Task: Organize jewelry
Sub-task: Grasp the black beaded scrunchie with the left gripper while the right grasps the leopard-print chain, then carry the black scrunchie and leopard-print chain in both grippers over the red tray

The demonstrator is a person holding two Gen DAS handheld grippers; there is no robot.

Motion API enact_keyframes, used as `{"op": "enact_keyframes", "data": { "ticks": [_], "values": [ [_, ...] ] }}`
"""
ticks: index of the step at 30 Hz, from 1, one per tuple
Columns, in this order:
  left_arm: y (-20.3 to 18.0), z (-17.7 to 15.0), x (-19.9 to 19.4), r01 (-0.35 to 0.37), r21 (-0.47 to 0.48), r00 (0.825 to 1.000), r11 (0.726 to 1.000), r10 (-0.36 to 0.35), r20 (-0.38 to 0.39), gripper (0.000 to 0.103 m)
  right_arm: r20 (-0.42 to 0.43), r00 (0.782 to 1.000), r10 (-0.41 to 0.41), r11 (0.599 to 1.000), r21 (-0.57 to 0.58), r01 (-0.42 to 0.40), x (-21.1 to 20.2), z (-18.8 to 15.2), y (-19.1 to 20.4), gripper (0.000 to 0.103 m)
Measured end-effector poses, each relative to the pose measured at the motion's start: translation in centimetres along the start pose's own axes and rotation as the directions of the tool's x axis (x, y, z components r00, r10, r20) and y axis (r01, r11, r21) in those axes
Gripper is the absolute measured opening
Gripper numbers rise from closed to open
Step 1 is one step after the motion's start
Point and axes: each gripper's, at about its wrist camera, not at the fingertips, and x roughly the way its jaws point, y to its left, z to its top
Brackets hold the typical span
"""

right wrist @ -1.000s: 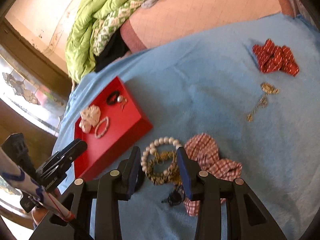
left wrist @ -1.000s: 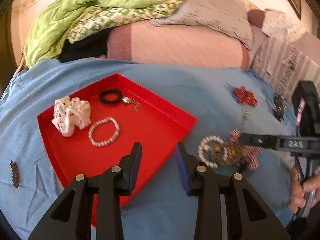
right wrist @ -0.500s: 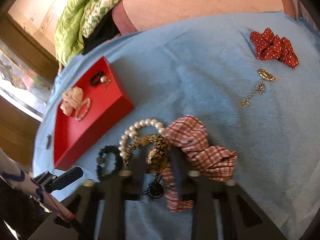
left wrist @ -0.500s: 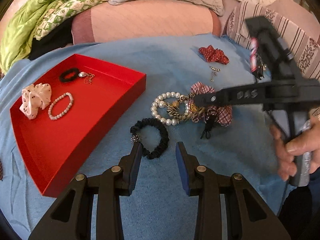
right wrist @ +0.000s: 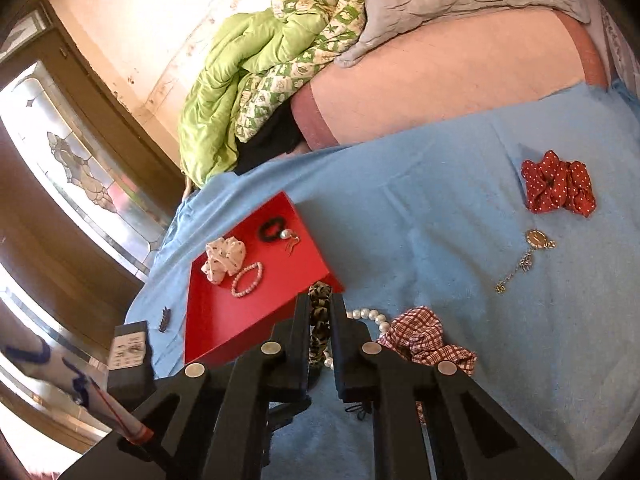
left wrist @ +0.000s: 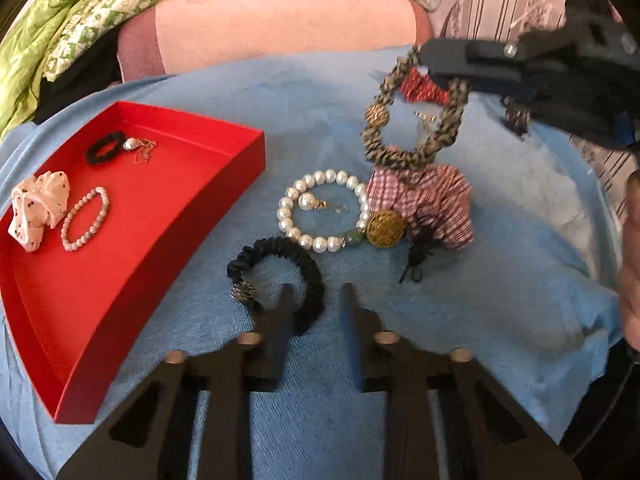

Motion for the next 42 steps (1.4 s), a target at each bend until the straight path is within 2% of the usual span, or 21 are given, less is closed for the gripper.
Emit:
{"op": "enact_keyframes", "data": {
  "ticks": [3,6,7,11,13,16,21,24,29,42],
  "values": [
    [-0.5,0.2,0.6,-0.041,0.033,0.999,0.999,0.04,0.012,0.012,-0.006,1.0,-0.003,1.0,0.008,0.004,0.3,0.1,-0.3,0.011],
    [-0.8,0.4,0.6,-0.069,0.028,0.997,0.997,0.068,0.024,0.008,-0.005,1.0,-0.001,1.0,0.017,0.002,0.4,0.2,-0.6,0.011],
    [-1.0,0.5,0.4,-0.066,0.028,0.997,0.997,0.065,0.032,0.008,-0.004,1.0,-0.002,1.0,0.017,0.002,0.4,0.2,-0.5,0.011],
    [-0.5,1.2,-1.7,0.02,-0.003,0.994,1.0,-0.019,0.108,0.008,0.003,1.0,0.001,1.0,0.012,-0.001,0.3,0.2,-0.4,0.011],
    [-0.2,1.7,-3.6,0.057,-0.009,0.982,0.998,-0.054,0.18,0.008,0.017,1.0,0.003,1.0,0.011,-0.003,0.1,0.2,-0.3,0.011],
    [0.8,2.5,-6.2,0.081,-0.027,0.96,0.996,-0.071,0.272,0.008,0.031,1.0,0.004,1.0,0.007,-0.004,-0.1,0.3,-0.1,0.011],
    [2.5,3.5,-9.6,0.064,-0.075,0.918,0.995,-0.029,0.395,0.008,0.051,0.999,0.004,1.0,-0.013,-0.003,-0.3,0.3,0.7,0.011],
    [4.3,3.6,-10.2,0.046,-0.126,0.913,0.991,0.009,0.407,0.008,0.059,0.998,0.014,1.0,-0.027,-0.013,-0.2,0.3,1.3,0.011],
    [7.7,2.9,-10.5,0.014,-0.206,0.918,0.978,0.069,0.391,0.008,0.062,0.998,0.033,0.999,-0.042,-0.031,0.6,0.3,2.5,0.011],
    [12.2,1.3,-10.5,-0.053,-0.312,0.929,0.949,0.161,0.333,0.008,0.054,0.996,0.075,0.994,-0.087,-0.07,3.3,-0.1,6.1,0.011]
  ]
}}
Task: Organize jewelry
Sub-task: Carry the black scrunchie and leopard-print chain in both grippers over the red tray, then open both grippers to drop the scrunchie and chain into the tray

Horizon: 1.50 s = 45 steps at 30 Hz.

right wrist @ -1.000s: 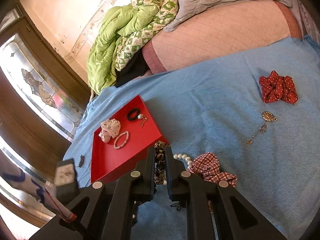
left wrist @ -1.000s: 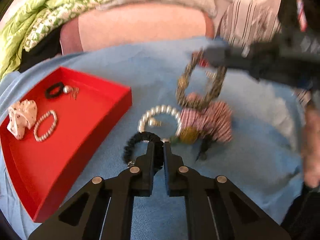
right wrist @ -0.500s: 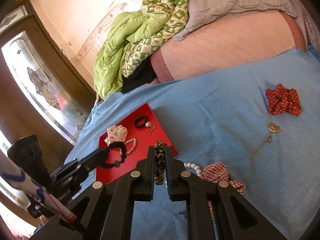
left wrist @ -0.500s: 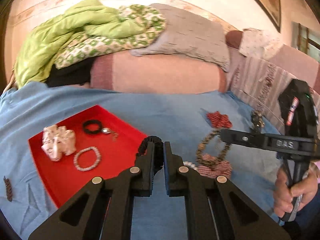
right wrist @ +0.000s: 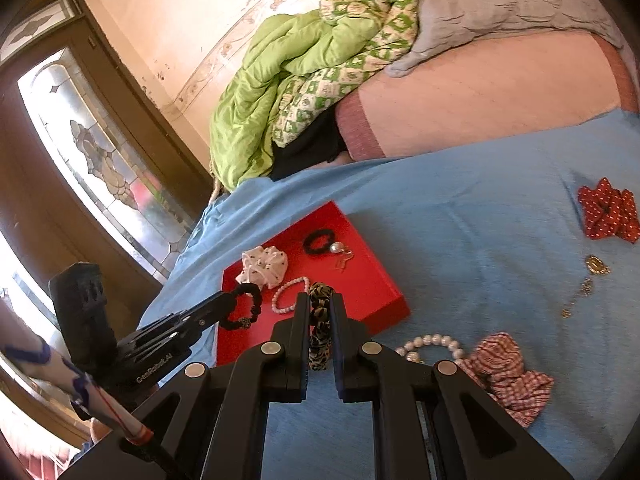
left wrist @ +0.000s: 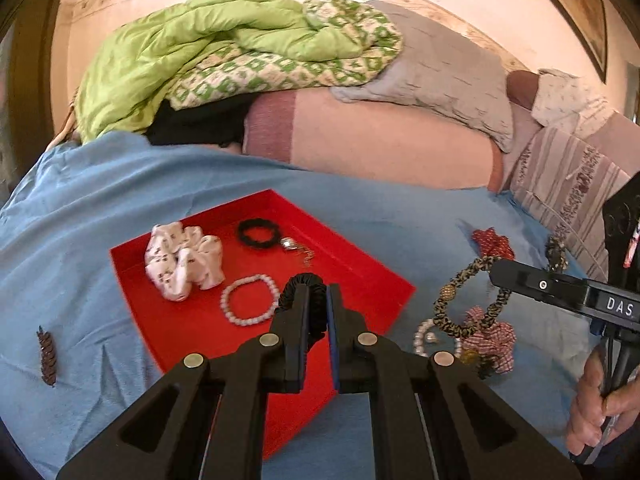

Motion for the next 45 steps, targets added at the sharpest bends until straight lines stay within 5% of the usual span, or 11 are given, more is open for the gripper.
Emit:
{"op": "enact_keyframes", "data": {
  "ticks": [15,25,45],
  "values": [
    [5.5,0.0,2.0,-0.122,-0.102,0.991,0.987,0.116,-0.065,0.008,-0.029,0.999,-0.014,1.0,0.001,0.014,4.5,1.1,1.9,0.011],
    [7.4,-0.2,3.9,-0.197,-0.101,0.976,0.975,0.185,-0.119,0.008,-0.104,0.994,-0.037,0.999,0.006,0.037,11.1,4.4,3.3,0.011],
    [8.4,-0.3,6.6,-0.237,-0.1,0.955,0.966,0.213,-0.208,0.009,-0.224,0.963,-0.151,0.987,0.025,0.161,19.6,5.0,1.6,0.011]
  ]
}}
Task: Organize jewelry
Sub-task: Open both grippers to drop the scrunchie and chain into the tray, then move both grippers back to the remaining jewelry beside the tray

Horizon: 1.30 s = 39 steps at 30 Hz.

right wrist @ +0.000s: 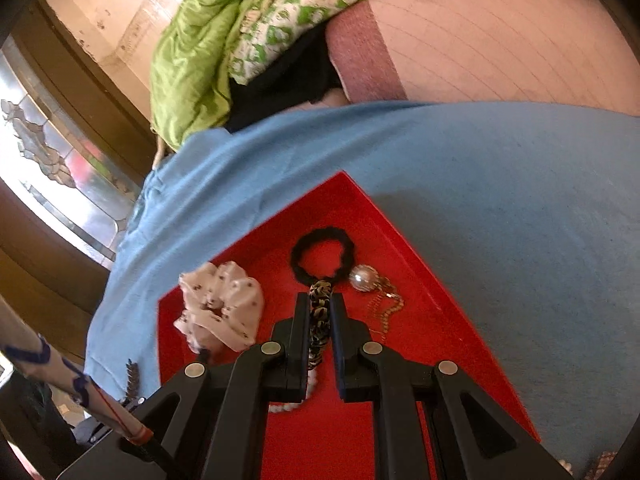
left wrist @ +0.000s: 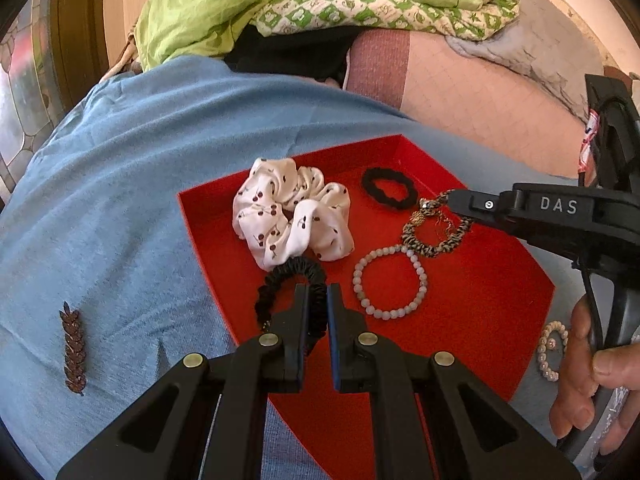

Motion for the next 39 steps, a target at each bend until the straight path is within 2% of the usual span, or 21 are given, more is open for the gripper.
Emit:
{"op": "enact_keyframes", "data": {
  "ticks": [7,17,18,19,20,22,26,30,39],
  "values": [
    [0.2,-0.2,0.4,-0.01,-0.004,1.0,1.0,0.01,-0.015,0.009,-0.029,0.997,-0.069,0.998,-0.01,0.069,0.6,-0.7,-0.9,0.011],
    [0.0,-0.1,0.2,-0.009,-0.01,1.0,1.0,0.009,-0.014,0.011,-0.031,0.996,-0.081,0.997,0.006,0.081,0.3,-1.1,-1.8,0.012],
    [0.0,-0.1,0.2,-0.009,-0.009,1.0,1.0,0.009,-0.012,0.013,-0.03,0.996,-0.081,0.997,0.007,0.081,0.3,-1.2,-1.8,0.014],
    [-0.1,-0.1,0.1,-0.01,-0.008,1.0,1.0,0.01,-0.01,0.015,-0.03,0.996,-0.081,0.997,0.008,0.082,0.2,-1.2,-1.8,0.021],
    [-0.1,-0.1,0.0,-0.012,-0.008,1.0,1.0,0.012,-0.008,0.017,-0.028,0.996,-0.083,0.997,0.009,0.083,0.1,-1.2,-1.8,0.032],
    [-0.1,0.0,-0.1,-0.014,-0.01,1.0,1.0,0.014,-0.002,0.021,-0.018,0.996,-0.084,0.996,0.005,0.084,-0.2,-1.3,-1.7,0.04],
    [-0.2,0.1,-0.5,-0.011,-0.011,1.0,1.0,0.011,0.012,0.021,-0.004,0.997,-0.082,0.997,0.001,0.082,-1.0,-1.4,-1.4,0.04],
    [-0.4,0.3,-1.1,-0.018,-0.013,0.999,1.0,0.018,0.034,0.03,0.021,0.997,-0.07,0.998,-0.009,0.07,-2.5,-1.6,-1.0,0.04],
    [-0.9,0.4,-1.6,-0.025,-0.008,0.998,1.0,0.026,0.052,0.035,0.068,0.997,-0.046,0.999,-0.012,0.047,-6.8,-3.4,-0.7,0.04]
  ]
}}
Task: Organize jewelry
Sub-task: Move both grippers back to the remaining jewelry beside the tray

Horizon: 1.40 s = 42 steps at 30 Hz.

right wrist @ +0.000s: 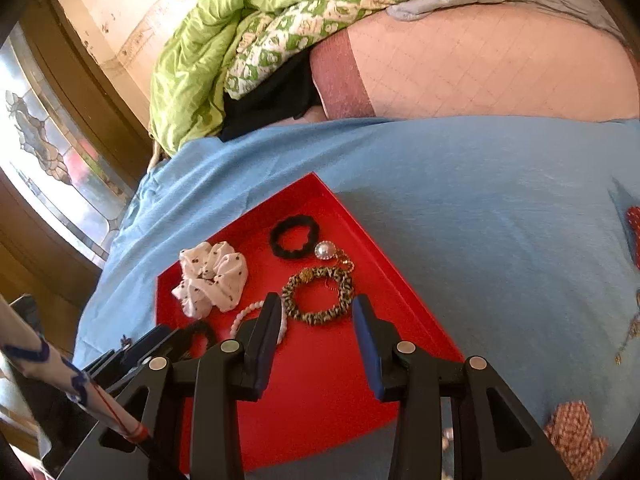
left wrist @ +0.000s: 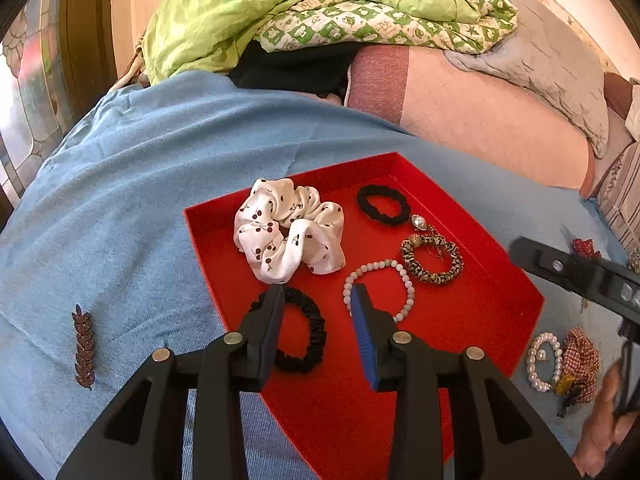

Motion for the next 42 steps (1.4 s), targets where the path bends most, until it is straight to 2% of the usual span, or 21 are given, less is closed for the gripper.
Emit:
{"op": "enact_keyframes", "data": {
  "ticks": [6,9,12,21,24,26,28,31,42],
  "values": [
    [-0.3,-0.1,-0.3,-0.021,0.007,1.0,1.0,0.021,0.014,0.041,0.002,1.0,-0.005,1.0,-0.007,0.005,-1.4,-1.5,0.2,0.04],
    [-0.3,-0.1,-0.4,-0.037,0.015,0.999,0.999,0.037,0.023,0.049,0.0,1.0,-0.006,1.0,-0.009,0.006,-2.2,-2.4,0.1,0.04],
    [-0.1,0.0,-0.6,-0.049,0.015,0.998,0.999,0.048,0.033,0.052,0.009,1.0,-0.019,1.0,-0.014,0.019,-3.2,-3.6,-0.2,0.042],
    [-0.3,0.0,-1.0,-0.097,0.015,0.994,0.995,0.096,0.058,0.069,-0.006,0.994,-0.108,0.994,-0.017,0.108,-6.0,-7.2,-3.1,0.047],
    [-0.4,0.0,-1.2,-0.117,0.025,0.991,0.993,0.115,0.068,0.07,-0.004,0.992,-0.127,0.992,-0.012,0.127,-7.0,-7.8,-3.7,0.05],
    [-0.5,0.0,-1.1,-0.123,0.027,0.99,0.992,0.121,0.067,0.071,0.008,0.989,-0.148,0.989,-0.024,0.148,-7.7,-8.2,-3.9,0.058],
    [-0.5,0.1,-1.2,-0.127,0.029,0.99,0.992,0.124,0.068,0.071,0.024,0.986,-0.168,0.985,-0.037,0.169,-8.0,-8.5,-4.0,0.061],
    [-0.8,-0.1,-1.2,-0.137,0.046,0.988,0.989,0.134,0.074,0.071,0.028,0.981,-0.191,0.98,-0.058,0.192,-7.6,-8.4,-4.2,0.061],
    [-2.0,-0.3,-1.5,-0.193,0.089,0.977,0.977,0.183,0.105,0.074,-0.002,0.985,-0.17,0.984,-0.051,0.17,-6.8,-8.4,-5.1,0.061]
  ]
}}
